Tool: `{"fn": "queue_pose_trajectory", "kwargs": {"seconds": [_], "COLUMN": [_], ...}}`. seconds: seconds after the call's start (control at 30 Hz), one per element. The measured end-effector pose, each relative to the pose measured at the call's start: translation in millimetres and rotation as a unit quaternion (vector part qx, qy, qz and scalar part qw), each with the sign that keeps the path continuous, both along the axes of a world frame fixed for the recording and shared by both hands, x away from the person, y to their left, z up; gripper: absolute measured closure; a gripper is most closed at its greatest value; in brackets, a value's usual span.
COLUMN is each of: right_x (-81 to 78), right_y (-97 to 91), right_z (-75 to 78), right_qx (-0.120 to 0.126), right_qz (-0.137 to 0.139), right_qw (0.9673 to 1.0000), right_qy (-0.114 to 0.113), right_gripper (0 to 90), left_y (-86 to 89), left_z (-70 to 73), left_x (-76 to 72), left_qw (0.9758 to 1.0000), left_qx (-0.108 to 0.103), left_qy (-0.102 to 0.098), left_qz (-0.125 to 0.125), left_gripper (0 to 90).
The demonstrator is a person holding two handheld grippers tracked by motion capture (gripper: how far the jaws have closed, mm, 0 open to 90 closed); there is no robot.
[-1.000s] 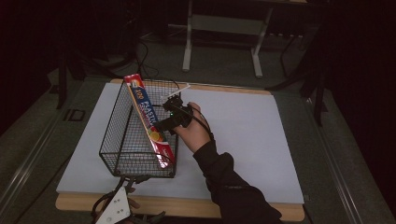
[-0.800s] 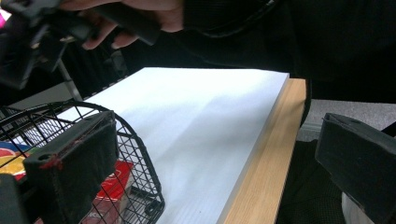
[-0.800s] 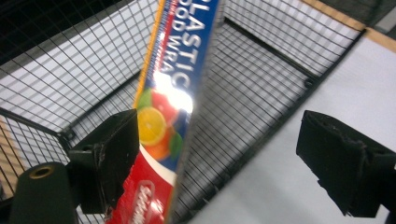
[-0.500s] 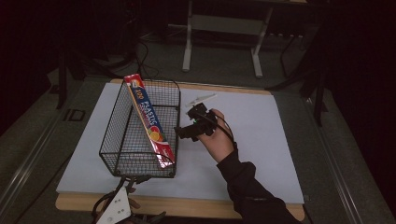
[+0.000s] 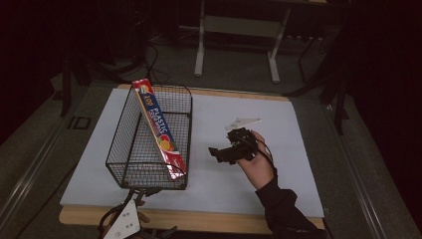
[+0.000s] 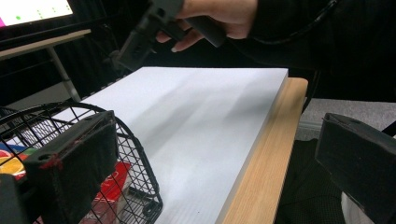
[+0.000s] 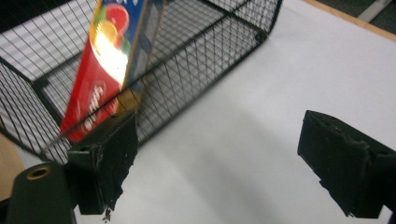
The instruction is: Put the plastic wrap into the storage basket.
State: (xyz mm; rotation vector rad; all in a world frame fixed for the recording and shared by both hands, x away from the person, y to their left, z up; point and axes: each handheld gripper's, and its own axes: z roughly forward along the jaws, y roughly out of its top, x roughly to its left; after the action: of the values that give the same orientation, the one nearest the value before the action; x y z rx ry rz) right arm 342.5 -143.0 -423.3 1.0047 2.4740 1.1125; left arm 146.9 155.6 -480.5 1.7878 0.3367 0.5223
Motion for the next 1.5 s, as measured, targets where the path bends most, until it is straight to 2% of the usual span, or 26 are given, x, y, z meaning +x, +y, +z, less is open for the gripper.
{"fn": "queue_pose_trajectory", "kwargs": {"seconds": [0.37, 0.53, 0.57, 0.77, 0.93, 1.23, 1.5], "right_x": [-18.4, -23.3, -27.2, -35.2, -40.6, -47.9, -46.8], "right_y": [-35.9, -46.1, -53.8, -71.4, -84.7, -97.6, -102.3], "right_z": [-26.2, -31.2, -34.2, -41.6, -47.0, -59.8, -67.2], "right_qx": [-0.012, -0.007, -0.001, 0.010, 0.016, -0.004, 0.000], "right_qz": [0.003, 0.000, -0.002, -0.009, -0.019, -0.021, -0.029], "right_qw": [0.9999, 1.0000, 1.0000, 0.9998, 0.9992, 0.9992, 0.9990], "right_qy": [-0.004, -0.005, -0.007, -0.015, -0.031, -0.032, -0.033], "right_gripper": [12.3, 12.3, 12.4, 12.5, 13.2, 13.2, 13.2], "left_y": [-0.7, -1.0, -1.1, -1.5, -1.4, -1.8, -2.5], "left_z": [-0.2, -0.3, -0.3, -0.3, -0.4, -0.6, -0.4], "left_x": [-0.2, -0.1, -0.1, -0.2, 0.1, 0.0, -0.2], "left_qw": [1.0000, 1.0000, 1.0000, 1.0000, 1.0000, 1.0000, 1.0000], "left_qx": [0.001, 0.002, 0.002, 0.003, 0.003, 0.005, 0.007], "left_qy": [0.000, 0.000, 0.000, 0.000, 0.001, 0.001, 0.002], "left_qz": [0.000, -0.001, -0.001, -0.002, -0.002, -0.004, -0.007], "left_gripper": [0.0, 0.0, 0.0, 0.0, 0.0, 0.0, 0.0]}}
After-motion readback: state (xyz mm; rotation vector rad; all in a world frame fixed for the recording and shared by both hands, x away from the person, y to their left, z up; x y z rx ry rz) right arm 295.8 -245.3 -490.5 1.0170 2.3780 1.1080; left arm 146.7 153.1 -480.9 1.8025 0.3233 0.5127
